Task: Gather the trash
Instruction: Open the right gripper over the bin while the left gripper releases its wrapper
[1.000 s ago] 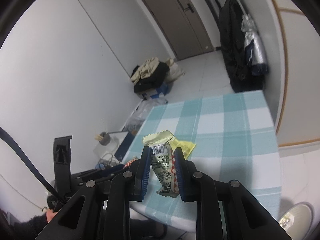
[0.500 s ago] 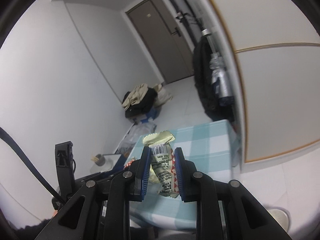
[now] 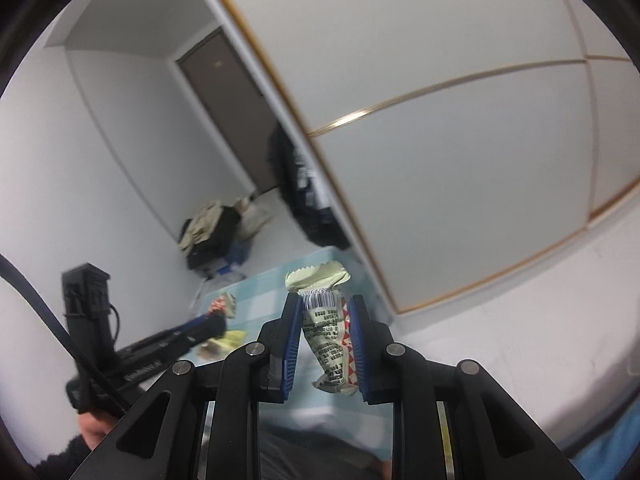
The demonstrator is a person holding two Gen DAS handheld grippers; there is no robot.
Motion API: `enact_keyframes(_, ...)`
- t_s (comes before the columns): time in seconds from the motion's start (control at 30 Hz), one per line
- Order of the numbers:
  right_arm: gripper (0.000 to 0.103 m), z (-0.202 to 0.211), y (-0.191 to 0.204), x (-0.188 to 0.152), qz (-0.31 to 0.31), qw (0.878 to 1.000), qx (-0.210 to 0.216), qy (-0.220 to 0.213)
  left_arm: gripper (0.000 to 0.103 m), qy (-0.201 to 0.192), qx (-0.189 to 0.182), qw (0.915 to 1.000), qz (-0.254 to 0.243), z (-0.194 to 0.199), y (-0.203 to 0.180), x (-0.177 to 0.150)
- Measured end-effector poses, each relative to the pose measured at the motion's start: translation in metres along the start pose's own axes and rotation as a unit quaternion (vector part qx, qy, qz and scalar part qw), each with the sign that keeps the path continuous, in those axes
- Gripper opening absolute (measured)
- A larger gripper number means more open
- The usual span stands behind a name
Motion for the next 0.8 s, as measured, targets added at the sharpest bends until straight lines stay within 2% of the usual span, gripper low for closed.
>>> enact_keyframes(0.17,0.023,0.011,-0.056,-0.02,-0.024,0.999,-0.047,0.014,0.022,0.024,-0.03,0.9992,-0.01,-0.019,-0.037,-0.009)
enact_keyframes(0.37,0.023,0.006,-0.11,-0.066,-0.068,0.993,-0.088,0.047,0.022,0.088,-0.063,0.994,0.015,-0.059,-0.071,-0.034)
enact_keyframes(0.53,0.023,-0.004,-0.145,-0.105,-0.118,0.984,-0.109,0.072,0.022,0.168,-0.072,0.9816,0.056,-0.099,-0.088,-0.073)
enact_keyframes(0.7,0.023,-0.024,-0.175,-0.149,-0.175,0.971,-0.122,0.108,0.022,0.248,-0.079,0.9602,0.102,-0.127,-0.092,-0.124)
enact_keyframes(0.8,0.023,-0.036,-0.186,-0.168,-0.197,0.964,-0.128,0.126,0.022,0.275,-0.071,0.9525,0.11,-0.134,-0.09,-0.147)
Point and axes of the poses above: each gripper's, at about its wrist camera, not at the fingertips, and z roughly against the way its jaws point, y to its left, x to its top, the point moved 9 cm from there along -z, roughly the way its jaws point, and after that the axes turned 12 degrees about -y, right-handed, at the moved point
